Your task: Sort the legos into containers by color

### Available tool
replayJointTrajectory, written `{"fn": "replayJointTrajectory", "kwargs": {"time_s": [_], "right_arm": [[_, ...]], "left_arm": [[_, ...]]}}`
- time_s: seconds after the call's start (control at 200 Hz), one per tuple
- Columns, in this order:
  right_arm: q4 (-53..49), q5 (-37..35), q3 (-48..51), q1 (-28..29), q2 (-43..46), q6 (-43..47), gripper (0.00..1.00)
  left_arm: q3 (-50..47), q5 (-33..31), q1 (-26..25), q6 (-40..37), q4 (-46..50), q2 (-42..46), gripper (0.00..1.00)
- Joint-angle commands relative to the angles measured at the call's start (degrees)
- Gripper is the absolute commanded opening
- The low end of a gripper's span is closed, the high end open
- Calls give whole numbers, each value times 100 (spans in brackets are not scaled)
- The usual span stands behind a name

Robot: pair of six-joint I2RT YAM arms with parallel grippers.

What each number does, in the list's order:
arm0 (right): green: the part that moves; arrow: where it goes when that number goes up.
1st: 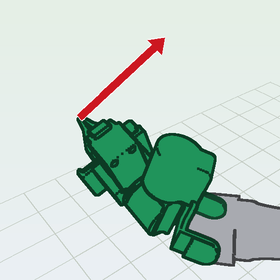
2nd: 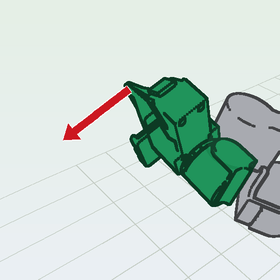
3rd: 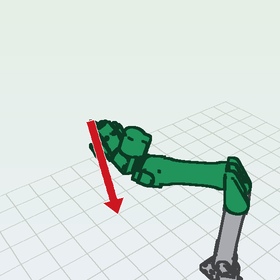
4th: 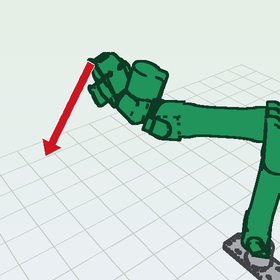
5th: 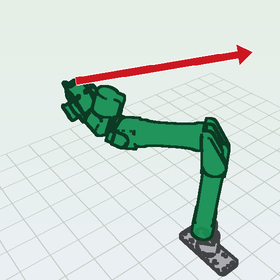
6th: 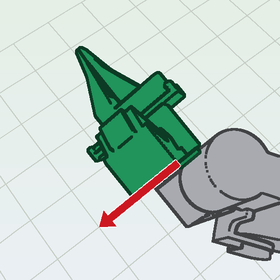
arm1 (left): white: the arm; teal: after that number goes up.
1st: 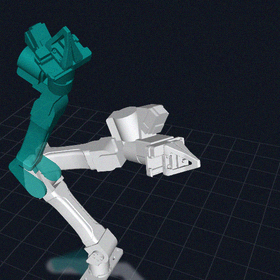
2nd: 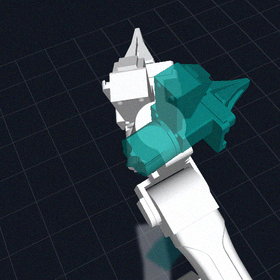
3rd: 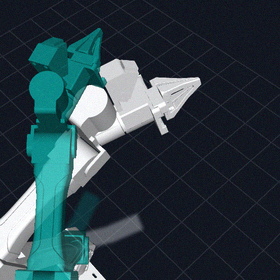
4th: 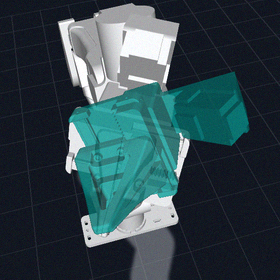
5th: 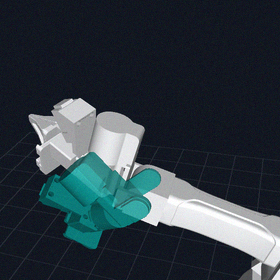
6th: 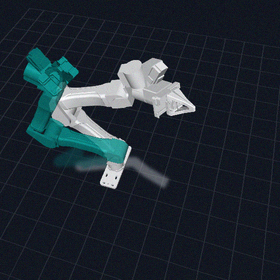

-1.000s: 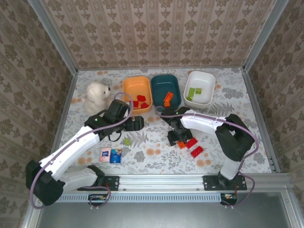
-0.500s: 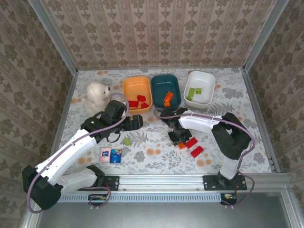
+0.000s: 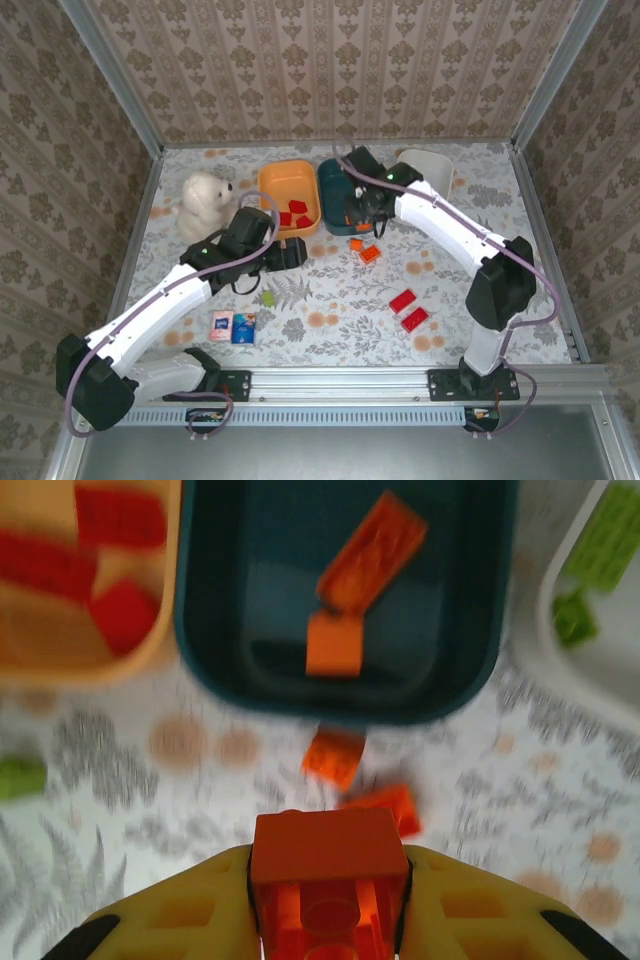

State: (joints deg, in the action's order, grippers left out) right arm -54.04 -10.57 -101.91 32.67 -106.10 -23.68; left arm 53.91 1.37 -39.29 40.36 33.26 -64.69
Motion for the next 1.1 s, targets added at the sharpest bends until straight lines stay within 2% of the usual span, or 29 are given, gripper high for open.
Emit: {"fn": "replayJointTrajectory", "kwargs": {"time_s": [0.0,0.135,0.325,0.625,0.865,0.985,1.095], "right_arm": [[-117,-305,-570,-152,-710,137,27],[-5,-313,-1193,-335,-1318,180,27],[-506,-658,-2056,-528,-2179,98,26],[-731,-661,-2121,-610,-2763,-129,28],[-784,-588,-2260,-612,-2916,-142,46],[-777,-556,-2313,-603,-2721,-91,54],[-767,-525,-2398,-605,-2455,-51,58]], "left_arm": [[208,39,22,125,-126,-7,94],[199,34,66,147,-109,51,94],[155,-25,88,208,-18,200,94],[42,-95,189,219,85,422,94],[25,8,190,149,49,361,94],[21,13,187,71,113,343,94],[10,-5,189,33,172,354,94]]}}
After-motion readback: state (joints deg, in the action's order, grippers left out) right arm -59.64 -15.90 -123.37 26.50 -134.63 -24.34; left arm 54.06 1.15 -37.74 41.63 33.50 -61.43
